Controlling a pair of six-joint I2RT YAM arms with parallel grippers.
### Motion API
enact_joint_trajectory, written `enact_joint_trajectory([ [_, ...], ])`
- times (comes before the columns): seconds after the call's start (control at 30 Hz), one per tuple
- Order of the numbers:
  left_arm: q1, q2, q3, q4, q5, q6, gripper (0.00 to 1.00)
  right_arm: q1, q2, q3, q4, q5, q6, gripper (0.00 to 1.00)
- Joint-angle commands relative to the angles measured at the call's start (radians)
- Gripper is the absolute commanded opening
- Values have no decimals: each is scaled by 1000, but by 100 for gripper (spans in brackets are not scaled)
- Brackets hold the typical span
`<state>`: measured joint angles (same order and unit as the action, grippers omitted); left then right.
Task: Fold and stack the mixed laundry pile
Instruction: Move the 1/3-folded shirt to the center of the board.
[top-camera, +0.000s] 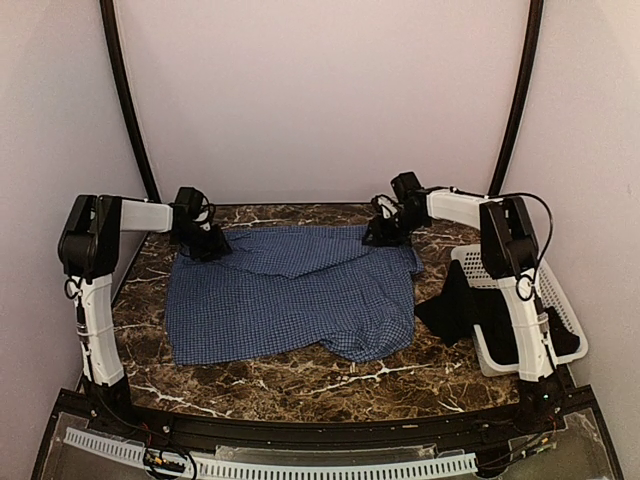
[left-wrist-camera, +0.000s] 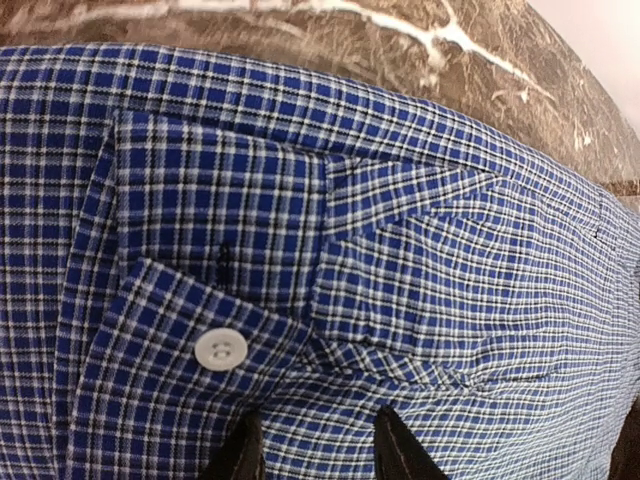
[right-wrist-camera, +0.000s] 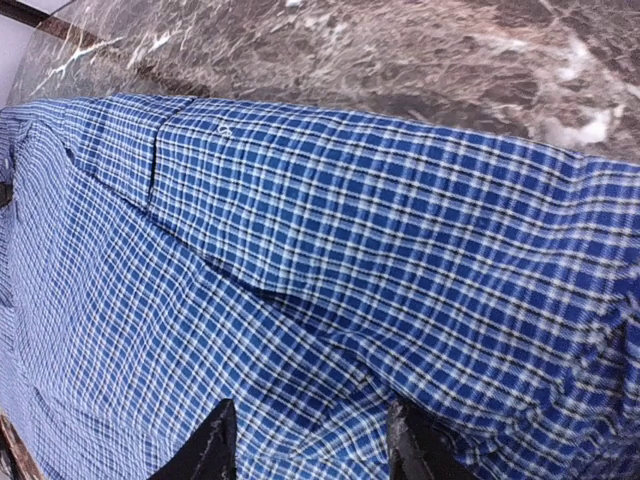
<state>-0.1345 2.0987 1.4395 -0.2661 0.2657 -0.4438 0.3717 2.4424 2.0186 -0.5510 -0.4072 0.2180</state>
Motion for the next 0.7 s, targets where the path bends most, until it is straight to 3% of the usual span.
enact_joint_trajectory([
  [0.0,18,21,112,-123,-59,37,39,-8,-91,65,-63,-22,-25,52],
  [0.13,11,-138,66,-116,-52,57,43,18,-331,-95,6,-98,-23,60],
  [0.3,-52,-424,-216,-72,3,-14,43,93,-572,-375,51,-128,6,60],
  [0.5,-239,-667,-540,-40,-32,-181,39,209,-736,-695,42,-39,76,59],
  [0.67,-280,-821,-713,-16,-47,-294,38,220,-874,-926,88,-39,133,58],
])
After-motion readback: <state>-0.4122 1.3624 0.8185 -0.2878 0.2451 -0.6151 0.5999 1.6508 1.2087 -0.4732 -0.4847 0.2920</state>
